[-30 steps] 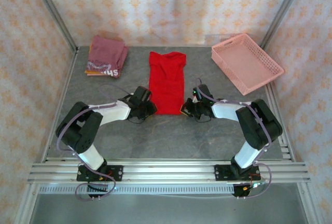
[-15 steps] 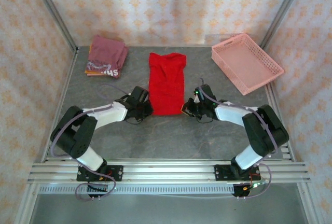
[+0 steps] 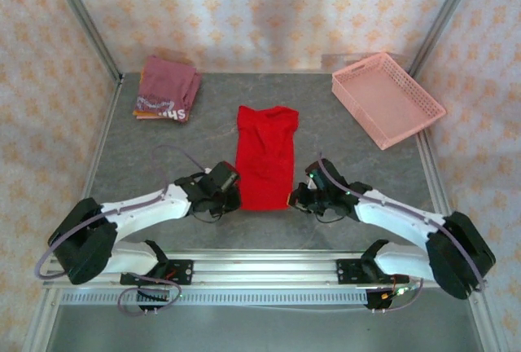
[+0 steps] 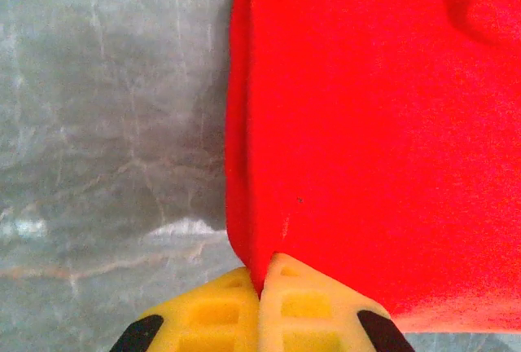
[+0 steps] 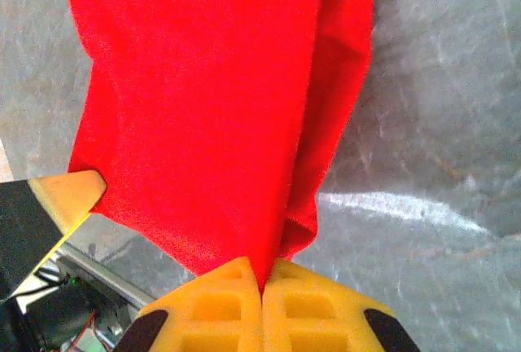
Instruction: Fold and stack the t-shirts
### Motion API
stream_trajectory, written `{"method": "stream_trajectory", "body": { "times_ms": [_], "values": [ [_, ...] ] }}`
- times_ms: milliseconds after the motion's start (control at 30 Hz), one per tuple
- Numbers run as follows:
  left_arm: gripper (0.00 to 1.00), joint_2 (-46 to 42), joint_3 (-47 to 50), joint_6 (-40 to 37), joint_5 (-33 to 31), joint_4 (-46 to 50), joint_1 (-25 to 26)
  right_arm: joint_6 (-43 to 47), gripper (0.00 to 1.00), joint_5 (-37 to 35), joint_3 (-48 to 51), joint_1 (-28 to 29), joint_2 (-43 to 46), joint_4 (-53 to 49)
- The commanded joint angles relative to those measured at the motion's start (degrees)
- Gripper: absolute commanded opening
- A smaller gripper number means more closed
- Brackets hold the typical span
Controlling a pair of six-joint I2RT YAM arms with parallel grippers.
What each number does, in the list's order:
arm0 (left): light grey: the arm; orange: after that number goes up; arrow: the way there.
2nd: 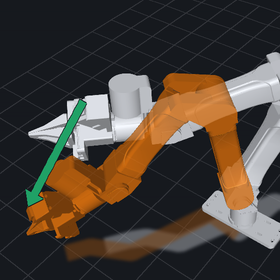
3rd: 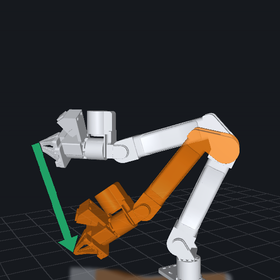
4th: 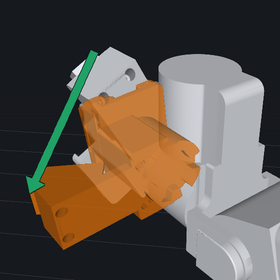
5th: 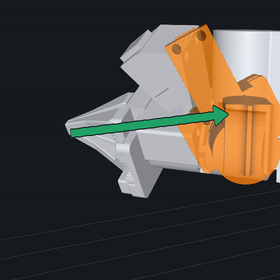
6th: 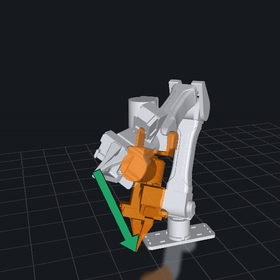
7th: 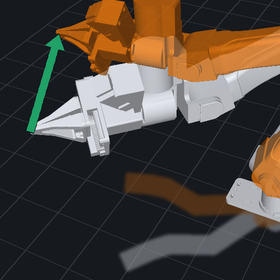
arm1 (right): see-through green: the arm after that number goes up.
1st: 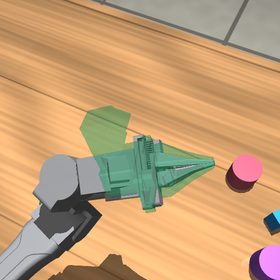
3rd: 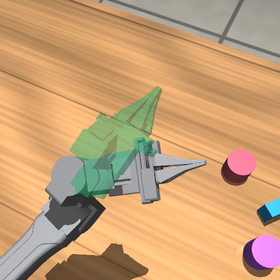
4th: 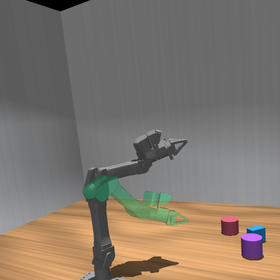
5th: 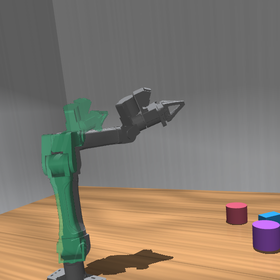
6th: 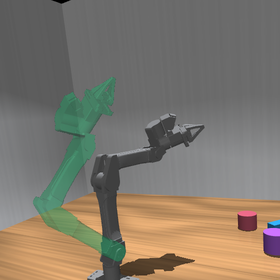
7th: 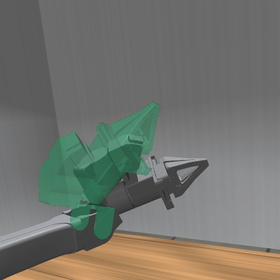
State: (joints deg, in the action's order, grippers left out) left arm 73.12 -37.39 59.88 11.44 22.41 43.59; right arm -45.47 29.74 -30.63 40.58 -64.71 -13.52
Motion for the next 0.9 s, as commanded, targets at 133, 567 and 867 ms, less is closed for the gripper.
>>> {"method": "stream_trajectory", "body": {
  "times_ms": [133,567,867],
  "values": [
    [0.0,-11.0,-2.8,6.2,-7.1,15.6,4.5,-2.2,0.0,-7.3,-4.8,3.1,11.8,-14.7],
    [0.0,-3.1,-24.8,-9.9,-12.0,20.2,-2.4,16.3,0.0,-8.9,-29.6,-6.0,-2.6,-18.9],
    [0.0,10.1,-36.6,-20.1,-8.7,17.4,-9.1,22.3,0.0,-5.2,-39.3,-14.9,-16.2,-14.4]
  ]
}}
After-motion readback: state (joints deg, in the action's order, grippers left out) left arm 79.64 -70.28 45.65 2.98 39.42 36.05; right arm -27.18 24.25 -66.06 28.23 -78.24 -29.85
